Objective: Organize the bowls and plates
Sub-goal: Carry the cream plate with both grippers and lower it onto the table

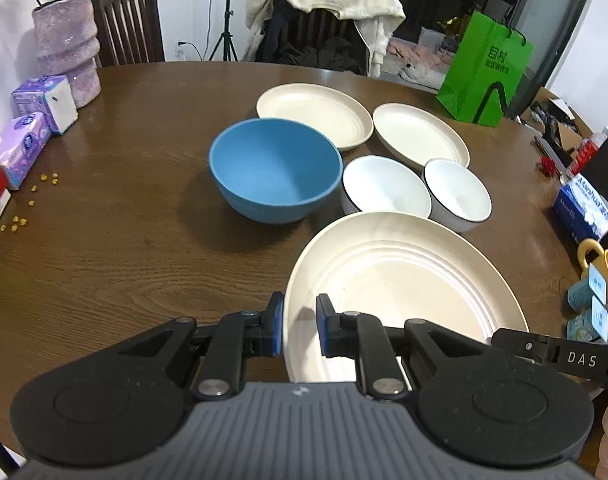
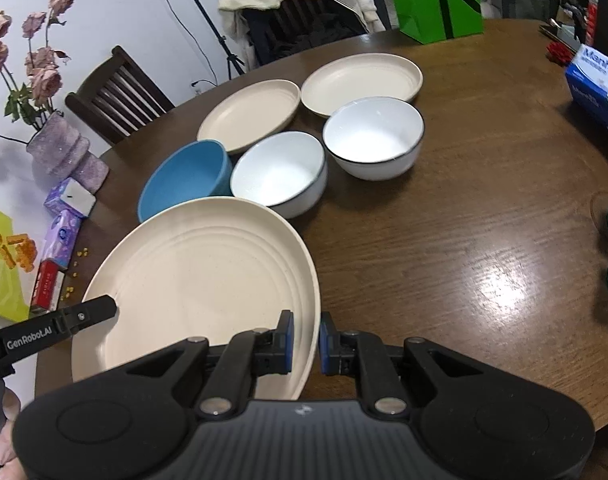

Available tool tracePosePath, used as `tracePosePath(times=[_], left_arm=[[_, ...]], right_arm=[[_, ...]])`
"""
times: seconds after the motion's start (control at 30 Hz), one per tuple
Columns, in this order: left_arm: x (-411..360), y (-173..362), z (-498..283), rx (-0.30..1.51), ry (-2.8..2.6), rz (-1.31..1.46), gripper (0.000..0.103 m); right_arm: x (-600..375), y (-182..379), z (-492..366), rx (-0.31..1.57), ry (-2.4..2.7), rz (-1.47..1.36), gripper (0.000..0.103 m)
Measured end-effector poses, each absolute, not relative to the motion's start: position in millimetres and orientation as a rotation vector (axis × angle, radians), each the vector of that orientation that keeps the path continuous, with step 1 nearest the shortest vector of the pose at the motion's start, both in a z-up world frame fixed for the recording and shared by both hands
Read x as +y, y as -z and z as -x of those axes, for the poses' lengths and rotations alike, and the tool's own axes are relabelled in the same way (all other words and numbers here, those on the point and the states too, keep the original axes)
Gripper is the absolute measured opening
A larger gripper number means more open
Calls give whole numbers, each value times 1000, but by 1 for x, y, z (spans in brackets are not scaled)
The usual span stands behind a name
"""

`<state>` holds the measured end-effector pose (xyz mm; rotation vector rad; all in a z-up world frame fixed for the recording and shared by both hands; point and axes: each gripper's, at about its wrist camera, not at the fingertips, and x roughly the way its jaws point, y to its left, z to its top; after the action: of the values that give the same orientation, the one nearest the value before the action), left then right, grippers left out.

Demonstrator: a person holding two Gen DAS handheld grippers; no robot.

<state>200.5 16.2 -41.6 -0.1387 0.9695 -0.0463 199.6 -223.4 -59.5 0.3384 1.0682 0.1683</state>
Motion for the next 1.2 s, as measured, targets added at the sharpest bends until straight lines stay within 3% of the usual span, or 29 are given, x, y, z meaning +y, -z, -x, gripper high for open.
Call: tracePosePath(times=[1.2], left_arm=[[-8,132,-209,1092,103,134,16]], right_arm=[[-246,144,-209,1159,-99,-317,12]])
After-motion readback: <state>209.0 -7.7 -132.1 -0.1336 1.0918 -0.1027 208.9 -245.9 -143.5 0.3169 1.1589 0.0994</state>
